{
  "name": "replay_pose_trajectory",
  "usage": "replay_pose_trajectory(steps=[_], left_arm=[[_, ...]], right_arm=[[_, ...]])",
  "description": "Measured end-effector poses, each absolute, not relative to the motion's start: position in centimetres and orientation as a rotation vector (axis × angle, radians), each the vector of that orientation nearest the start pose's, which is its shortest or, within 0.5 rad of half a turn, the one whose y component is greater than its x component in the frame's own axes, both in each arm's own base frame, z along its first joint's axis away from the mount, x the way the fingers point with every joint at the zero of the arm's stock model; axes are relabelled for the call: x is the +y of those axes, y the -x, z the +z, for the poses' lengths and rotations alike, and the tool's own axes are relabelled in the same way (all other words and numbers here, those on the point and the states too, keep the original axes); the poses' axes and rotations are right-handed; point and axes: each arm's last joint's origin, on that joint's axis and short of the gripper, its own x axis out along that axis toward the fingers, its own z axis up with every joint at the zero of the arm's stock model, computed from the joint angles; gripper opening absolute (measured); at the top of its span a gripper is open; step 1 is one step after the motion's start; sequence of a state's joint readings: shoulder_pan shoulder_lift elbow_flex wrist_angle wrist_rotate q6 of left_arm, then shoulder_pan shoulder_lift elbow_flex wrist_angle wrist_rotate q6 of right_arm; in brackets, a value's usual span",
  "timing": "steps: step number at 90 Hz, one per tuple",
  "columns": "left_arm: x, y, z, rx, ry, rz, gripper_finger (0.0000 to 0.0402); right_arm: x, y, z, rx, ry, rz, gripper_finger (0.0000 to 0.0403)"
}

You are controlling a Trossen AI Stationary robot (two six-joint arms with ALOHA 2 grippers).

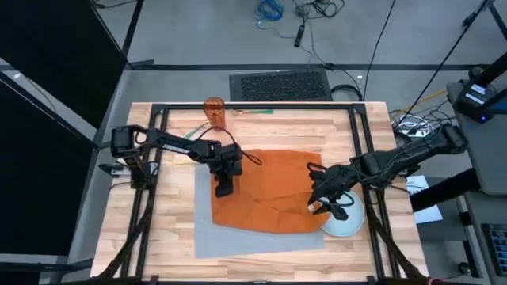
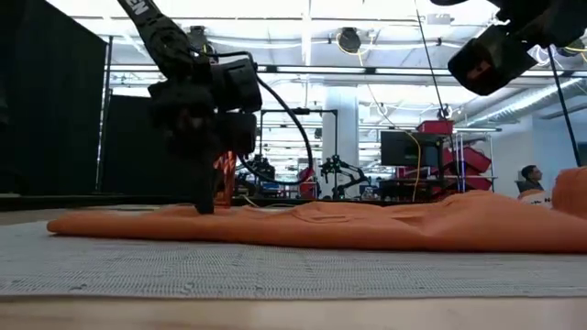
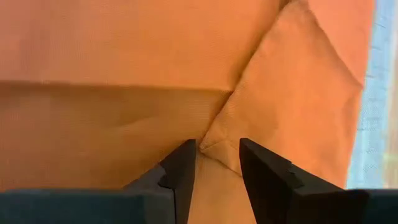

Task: Set table place
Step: Fold the orange table napkin

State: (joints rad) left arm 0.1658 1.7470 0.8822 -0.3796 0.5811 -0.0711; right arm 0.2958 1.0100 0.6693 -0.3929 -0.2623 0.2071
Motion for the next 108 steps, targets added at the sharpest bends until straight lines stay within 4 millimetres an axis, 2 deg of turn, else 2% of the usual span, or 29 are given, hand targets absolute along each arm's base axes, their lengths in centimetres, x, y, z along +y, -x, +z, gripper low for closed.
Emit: replay_pose_trajectory(steps=[60,108], left_arm=[[2.8,-30.1,12.9,1.185,0.487,-0.31,0.011],[1.9,-30.6,13.2,1.14,0.568,-0.378,0.0109]], right_arm=[[6.6,-19.2,23.9,0.777,-0.163,0.462,0.0166],[6.6,-19.2,23.9,0.775,-0.161,0.462,0.0167]])
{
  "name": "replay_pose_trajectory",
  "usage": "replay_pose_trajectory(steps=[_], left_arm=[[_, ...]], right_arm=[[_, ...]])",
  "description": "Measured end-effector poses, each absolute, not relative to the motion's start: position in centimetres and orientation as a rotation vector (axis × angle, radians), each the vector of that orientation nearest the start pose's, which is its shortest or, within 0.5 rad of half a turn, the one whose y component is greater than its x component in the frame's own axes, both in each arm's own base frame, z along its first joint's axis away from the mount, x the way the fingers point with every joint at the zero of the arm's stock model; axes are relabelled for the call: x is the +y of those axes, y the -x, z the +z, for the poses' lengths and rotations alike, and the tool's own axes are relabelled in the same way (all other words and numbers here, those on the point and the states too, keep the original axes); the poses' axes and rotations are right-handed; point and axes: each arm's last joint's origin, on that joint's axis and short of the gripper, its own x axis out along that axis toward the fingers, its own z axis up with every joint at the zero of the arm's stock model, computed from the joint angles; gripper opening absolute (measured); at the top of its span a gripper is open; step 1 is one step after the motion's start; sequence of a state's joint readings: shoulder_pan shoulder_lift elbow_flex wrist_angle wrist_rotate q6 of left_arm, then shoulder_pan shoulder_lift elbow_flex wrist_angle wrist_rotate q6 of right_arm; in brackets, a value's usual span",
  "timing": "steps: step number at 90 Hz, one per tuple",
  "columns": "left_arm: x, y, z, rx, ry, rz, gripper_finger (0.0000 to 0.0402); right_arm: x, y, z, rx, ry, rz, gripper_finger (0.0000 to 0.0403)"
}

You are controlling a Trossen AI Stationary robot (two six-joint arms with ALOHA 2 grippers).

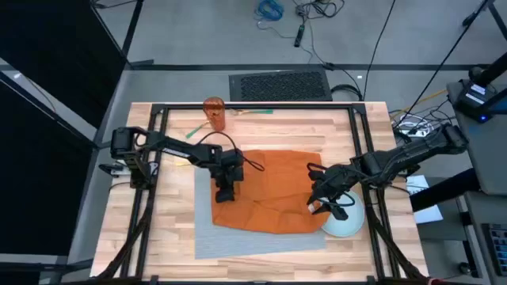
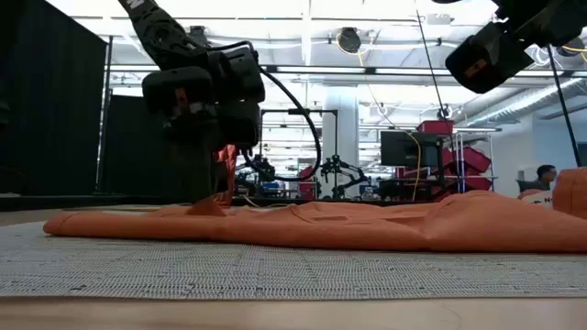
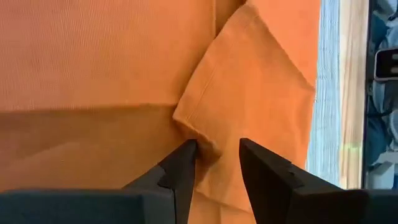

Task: Set table place
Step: Fold the orange table napkin

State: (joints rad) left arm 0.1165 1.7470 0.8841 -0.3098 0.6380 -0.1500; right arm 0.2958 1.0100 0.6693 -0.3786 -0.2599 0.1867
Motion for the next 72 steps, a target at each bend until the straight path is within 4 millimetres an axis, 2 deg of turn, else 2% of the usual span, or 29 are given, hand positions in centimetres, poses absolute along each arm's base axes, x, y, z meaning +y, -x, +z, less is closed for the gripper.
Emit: replay_pose_trajectory(steps=[11,29,51,58,72], left_arm=[[1.7,-30.7,13.3,1.131,0.561,-0.384,0.009],[1.2,-30.8,13.3,1.133,0.561,-0.414,0.0008],[0.5,-30.8,13.3,1.14,0.543,-0.426,0.0019],[0.6,-30.8,13.2,1.145,0.509,-0.375,0.0019],[0.2,-30.8,13.2,1.151,0.447,-0.364,0.0002]], right_arm=[[6.6,-19.2,23.9,0.775,-0.161,0.461,0.0167],[6.6,-19.2,23.9,0.775,-0.161,0.461,0.0166],[6.6,-19.2,23.9,0.775,-0.16,0.461,0.0166],[6.6,-19.2,23.9,0.775,-0.16,0.461,0.0166],[6.6,-19.2,23.9,0.773,-0.155,0.463,0.0166]])
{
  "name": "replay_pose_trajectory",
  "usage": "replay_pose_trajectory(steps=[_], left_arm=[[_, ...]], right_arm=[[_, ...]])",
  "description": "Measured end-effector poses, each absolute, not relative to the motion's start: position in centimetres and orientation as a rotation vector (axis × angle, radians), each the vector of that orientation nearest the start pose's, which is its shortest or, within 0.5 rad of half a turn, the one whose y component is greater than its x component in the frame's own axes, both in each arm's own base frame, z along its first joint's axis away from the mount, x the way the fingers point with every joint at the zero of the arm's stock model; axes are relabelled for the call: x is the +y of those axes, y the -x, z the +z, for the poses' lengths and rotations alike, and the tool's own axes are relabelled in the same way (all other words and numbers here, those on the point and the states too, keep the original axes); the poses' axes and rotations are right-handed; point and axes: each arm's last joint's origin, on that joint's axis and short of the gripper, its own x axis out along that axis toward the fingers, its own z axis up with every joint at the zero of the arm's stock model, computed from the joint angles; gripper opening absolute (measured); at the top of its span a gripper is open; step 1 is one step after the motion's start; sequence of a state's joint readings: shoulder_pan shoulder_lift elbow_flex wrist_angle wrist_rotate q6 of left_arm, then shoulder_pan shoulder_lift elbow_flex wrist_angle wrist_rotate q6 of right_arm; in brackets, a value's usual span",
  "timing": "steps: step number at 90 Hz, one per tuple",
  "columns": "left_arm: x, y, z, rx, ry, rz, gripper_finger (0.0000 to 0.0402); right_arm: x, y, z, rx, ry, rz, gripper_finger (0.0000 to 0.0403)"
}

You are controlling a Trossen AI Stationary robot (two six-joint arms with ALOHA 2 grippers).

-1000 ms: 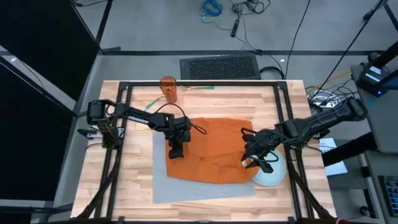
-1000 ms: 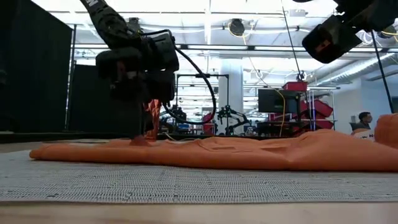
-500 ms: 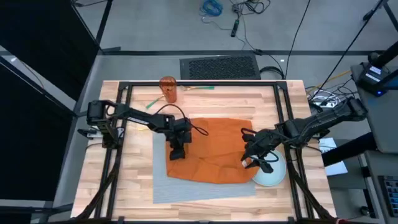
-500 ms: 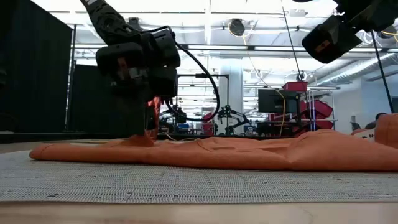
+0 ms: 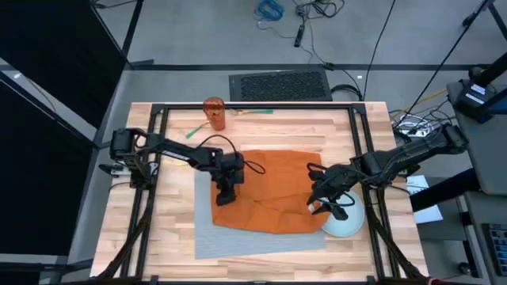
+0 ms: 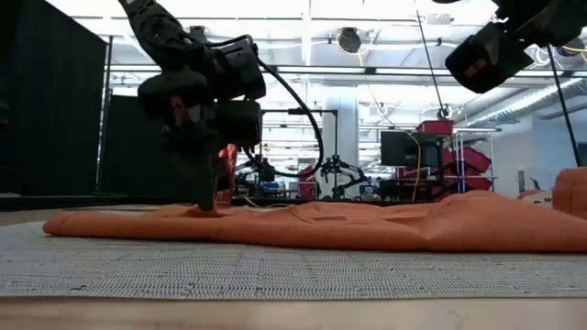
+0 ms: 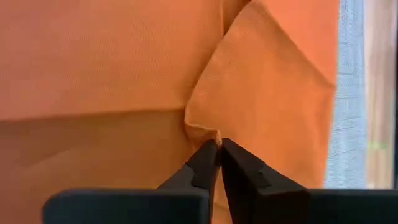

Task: Set table place
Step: Fold the orange table napkin

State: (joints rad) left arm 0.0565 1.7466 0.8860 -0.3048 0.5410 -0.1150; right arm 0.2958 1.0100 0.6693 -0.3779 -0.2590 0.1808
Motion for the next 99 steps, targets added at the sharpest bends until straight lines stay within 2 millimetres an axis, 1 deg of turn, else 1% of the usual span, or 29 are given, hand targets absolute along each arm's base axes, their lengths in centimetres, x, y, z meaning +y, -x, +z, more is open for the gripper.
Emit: replay_pose_trajectory(steps=[13,24,36,53,73,79,89,99], left_arm=[[-0.6,-30.9,13.2,1.157,0.39,-0.389,0.0001],[-1.1,-31.3,14.0,1.175,0.334,-0.397,0.0],[-1.5,-31.9,16.1,1.168,0.273,-0.404,0.0],[-2.5,-31.6,19.6,1.205,0.216,-0.396,0.0],[-5.3,-30.1,23.9,1.201,0.213,-0.419,0.0],[-6.3,-29.6,25.1,1.168,0.229,-0.429,0.0],[-8.1,-28.6,26.2,1.155,0.262,-0.447,0.0],[-9.9,-27.9,26.3,1.188,0.284,-0.45,0.0]], right_arm=[[6.6,-19.2,23.9,0.772,-0.153,0.463,0.0166],[6.6,-19.2,23.9,0.767,-0.144,0.461,0.0166],[6.5,-19.2,23.8,0.769,-0.134,0.441,0.0166],[6.5,-19.1,23.7,0.791,-0.134,0.435,0.0166],[6.3,-18.8,23.4,0.829,-0.125,0.406,0.0166],[6.2,-18.7,23.2,0.848,-0.122,0.397,0.0166],[6.0,-18.7,22.9,0.858,-0.139,0.383,0.0166],[5.5,-18.5,21.9,0.898,-0.168,0.35,0.0166]])
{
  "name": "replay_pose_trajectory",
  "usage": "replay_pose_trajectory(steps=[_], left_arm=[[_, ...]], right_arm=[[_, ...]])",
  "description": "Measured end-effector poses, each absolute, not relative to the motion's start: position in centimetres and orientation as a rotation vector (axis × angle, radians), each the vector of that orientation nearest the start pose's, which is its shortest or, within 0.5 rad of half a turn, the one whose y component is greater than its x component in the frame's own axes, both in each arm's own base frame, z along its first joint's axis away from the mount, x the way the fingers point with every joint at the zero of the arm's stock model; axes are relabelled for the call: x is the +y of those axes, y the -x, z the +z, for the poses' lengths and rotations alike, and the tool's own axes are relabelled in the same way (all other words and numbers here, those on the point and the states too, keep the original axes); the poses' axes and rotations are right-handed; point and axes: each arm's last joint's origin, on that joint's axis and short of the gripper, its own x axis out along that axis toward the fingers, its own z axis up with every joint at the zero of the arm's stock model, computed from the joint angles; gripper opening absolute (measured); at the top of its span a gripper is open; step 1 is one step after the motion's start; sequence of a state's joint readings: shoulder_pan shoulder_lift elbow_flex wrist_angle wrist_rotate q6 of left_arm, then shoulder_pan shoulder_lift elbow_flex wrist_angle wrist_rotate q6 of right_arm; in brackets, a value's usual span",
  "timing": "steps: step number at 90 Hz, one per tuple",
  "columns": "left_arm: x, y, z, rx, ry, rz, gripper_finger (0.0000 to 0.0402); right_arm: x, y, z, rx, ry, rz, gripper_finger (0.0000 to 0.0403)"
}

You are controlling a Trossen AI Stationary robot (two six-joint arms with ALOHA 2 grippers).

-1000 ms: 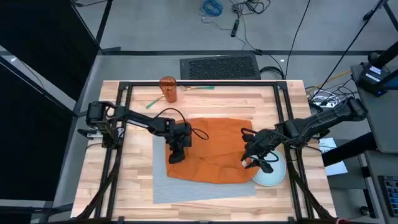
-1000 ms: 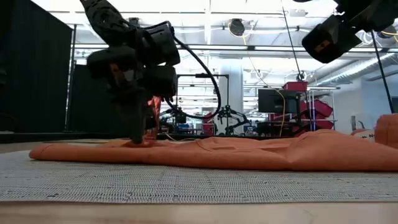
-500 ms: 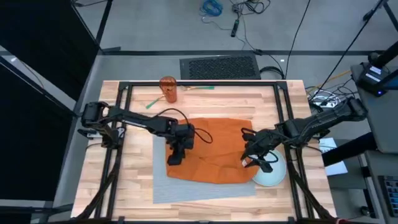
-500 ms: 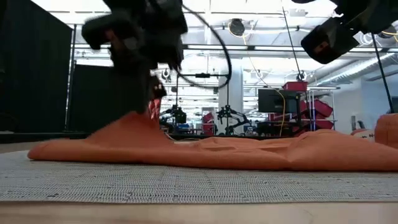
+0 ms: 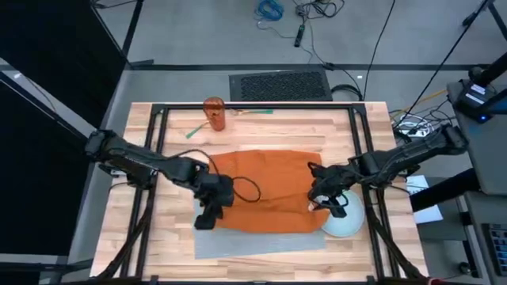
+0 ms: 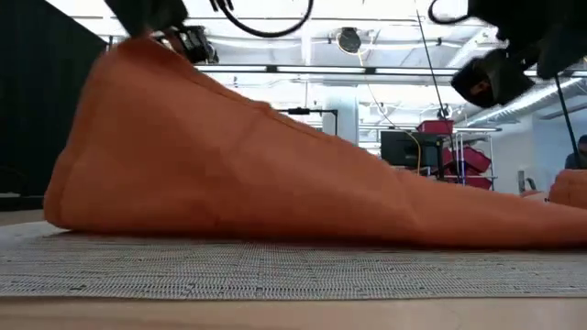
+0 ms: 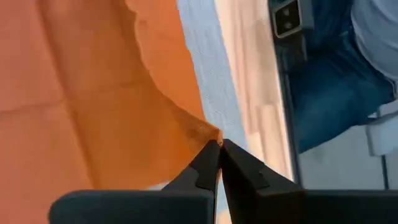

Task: Set table place
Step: Fold the orange table napkin

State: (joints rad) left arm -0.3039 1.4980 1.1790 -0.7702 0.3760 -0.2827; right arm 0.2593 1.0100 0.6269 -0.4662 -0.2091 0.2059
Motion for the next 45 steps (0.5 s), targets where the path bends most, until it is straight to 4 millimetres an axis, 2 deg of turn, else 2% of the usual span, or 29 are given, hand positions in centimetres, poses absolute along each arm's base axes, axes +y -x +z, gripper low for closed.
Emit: replay_pose_trajectory(steps=[11,21,45], left_arm=[[-11.8,-27.1,26.1,1.223,0.272,-0.46,0.0],[-12.8,-26.2,25.6,1.283,0.254,-0.425,0.0],[-14.5,-25.0,25.4,1.341,0.255,-0.39,0.0]], right_arm=[[5.1,-18.1,20.5,0.946,-0.206,0.314,0.0166],[4.9,-17.7,19.6,0.98,-0.234,0.291,0.0166],[4.9,-17.7,19.4,0.985,-0.254,0.28,0.0166]])
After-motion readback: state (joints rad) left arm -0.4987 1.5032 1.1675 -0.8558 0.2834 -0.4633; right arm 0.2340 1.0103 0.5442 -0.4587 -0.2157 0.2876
